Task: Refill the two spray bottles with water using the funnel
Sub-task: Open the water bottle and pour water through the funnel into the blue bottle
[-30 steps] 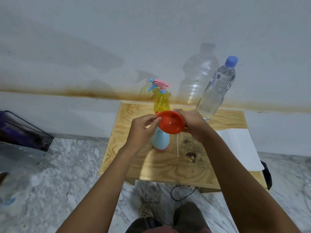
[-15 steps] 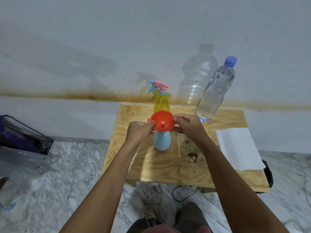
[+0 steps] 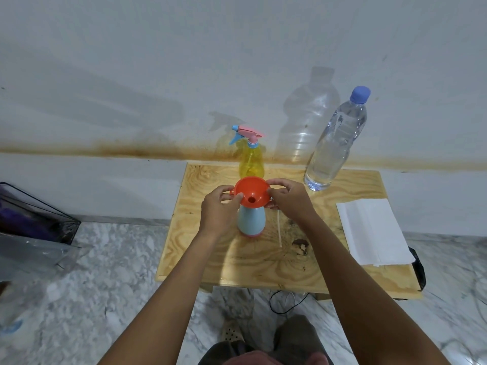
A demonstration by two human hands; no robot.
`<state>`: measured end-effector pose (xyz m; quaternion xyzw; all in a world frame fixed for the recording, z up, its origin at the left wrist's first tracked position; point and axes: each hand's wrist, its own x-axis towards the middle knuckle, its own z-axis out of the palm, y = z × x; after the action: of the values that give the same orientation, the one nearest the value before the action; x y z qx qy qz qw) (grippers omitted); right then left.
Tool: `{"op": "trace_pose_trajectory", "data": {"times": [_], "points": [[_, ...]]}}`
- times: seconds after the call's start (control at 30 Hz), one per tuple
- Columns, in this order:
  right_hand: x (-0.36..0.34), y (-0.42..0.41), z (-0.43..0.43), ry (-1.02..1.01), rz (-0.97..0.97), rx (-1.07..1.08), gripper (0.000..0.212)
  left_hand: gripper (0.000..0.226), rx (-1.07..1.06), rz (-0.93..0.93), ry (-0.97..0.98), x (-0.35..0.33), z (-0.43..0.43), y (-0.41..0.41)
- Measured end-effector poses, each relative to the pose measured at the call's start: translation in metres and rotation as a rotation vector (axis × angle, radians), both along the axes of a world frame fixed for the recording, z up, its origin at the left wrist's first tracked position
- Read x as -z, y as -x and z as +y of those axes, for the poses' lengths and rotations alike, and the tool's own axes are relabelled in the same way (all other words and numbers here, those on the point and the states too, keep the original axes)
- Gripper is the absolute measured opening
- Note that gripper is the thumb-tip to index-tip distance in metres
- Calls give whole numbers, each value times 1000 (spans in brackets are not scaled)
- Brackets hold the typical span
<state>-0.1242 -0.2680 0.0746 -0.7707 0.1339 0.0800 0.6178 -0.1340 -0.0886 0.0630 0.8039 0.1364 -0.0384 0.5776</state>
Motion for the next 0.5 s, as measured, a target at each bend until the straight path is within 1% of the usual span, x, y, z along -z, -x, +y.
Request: {"op": "trace_pose_trajectory", "data": {"times": [0.3,0.5], "points": [[7,3,0,54,-32,40,19,32,19,-24,-37,4,-2,0],[10,7,2,140,-96,34,23,31,17,-36,-84,5,-3,1]]}}
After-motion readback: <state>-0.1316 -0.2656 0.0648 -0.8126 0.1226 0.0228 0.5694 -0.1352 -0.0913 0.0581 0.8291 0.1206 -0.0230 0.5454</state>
